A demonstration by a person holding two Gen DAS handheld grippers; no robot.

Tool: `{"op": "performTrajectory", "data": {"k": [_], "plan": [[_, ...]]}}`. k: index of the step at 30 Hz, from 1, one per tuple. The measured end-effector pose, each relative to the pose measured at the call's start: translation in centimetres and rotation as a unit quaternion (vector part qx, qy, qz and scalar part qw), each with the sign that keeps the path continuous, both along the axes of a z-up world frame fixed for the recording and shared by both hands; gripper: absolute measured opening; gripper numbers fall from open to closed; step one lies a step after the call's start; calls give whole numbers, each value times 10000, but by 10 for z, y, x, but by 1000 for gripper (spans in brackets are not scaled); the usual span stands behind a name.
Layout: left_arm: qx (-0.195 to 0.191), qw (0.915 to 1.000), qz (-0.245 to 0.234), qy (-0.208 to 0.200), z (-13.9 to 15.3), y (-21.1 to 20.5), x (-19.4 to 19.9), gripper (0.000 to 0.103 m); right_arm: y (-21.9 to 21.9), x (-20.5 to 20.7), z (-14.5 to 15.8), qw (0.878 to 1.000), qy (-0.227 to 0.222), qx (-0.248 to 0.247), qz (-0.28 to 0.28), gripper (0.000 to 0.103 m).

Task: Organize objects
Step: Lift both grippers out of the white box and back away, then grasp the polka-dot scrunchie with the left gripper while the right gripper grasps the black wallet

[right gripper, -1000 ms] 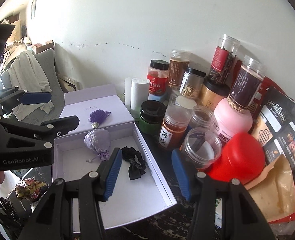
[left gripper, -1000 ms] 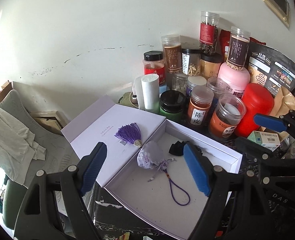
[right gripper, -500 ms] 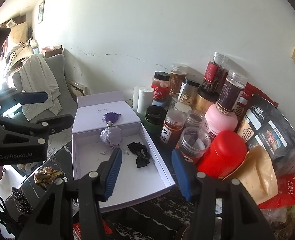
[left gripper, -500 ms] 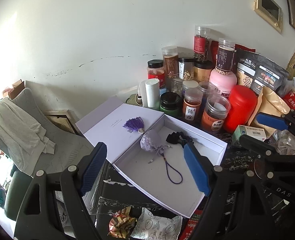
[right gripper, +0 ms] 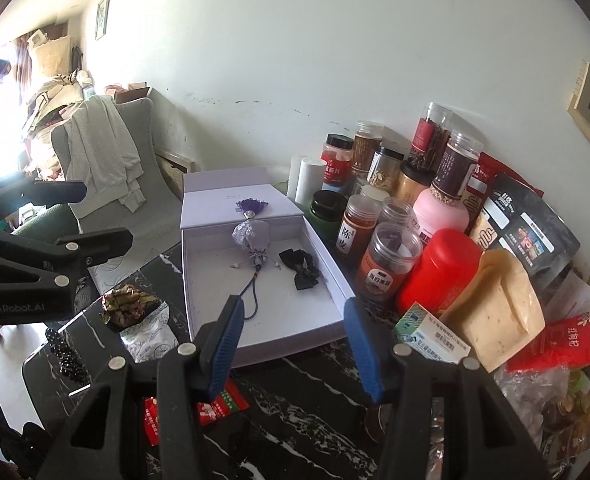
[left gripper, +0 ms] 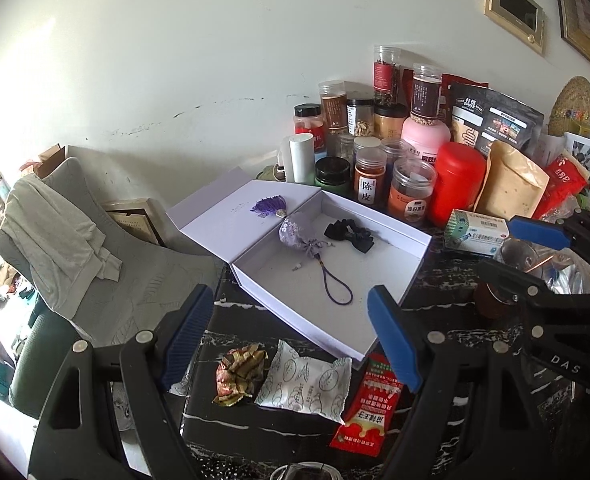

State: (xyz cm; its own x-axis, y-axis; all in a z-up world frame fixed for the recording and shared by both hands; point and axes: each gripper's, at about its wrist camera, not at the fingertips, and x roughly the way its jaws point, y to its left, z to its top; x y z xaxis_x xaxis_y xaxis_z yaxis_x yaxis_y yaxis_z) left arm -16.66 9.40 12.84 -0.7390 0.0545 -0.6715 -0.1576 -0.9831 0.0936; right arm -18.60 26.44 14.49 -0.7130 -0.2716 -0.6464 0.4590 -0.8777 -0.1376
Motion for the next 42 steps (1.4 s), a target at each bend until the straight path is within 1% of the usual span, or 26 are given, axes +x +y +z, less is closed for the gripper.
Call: {"op": "performTrajectory", "data": {"k": [5,17,20,27,32,36,42], "plan": [[156,9998,-28,-91,-7,-3,32,78,4,24,-8,10000,-61,17,37,52],[218,9994,200,-162,-31,-23,103,78,6,74,-32,9994,-200,-27,274,52],[260,9992,203,-205,-37,-28,116,78,4,87,-40,9990,-248,-12,366,54],[392,9980,379,-319,-56,-45,138,78,-5,108,-55,9977,-349,24,589,55],[381,9973,499,-386,-69,-56,148,78,-14,120,-66,9958,-464,29,790,55],[405,9961,636,-463,-81,-70,157,78,-22,126,-74,9928,-627,-127,1015,55],[493,9931,851,-634,-101,-94,162,78,-44,134,-90,9871,-804,-141,1375,55]]}}
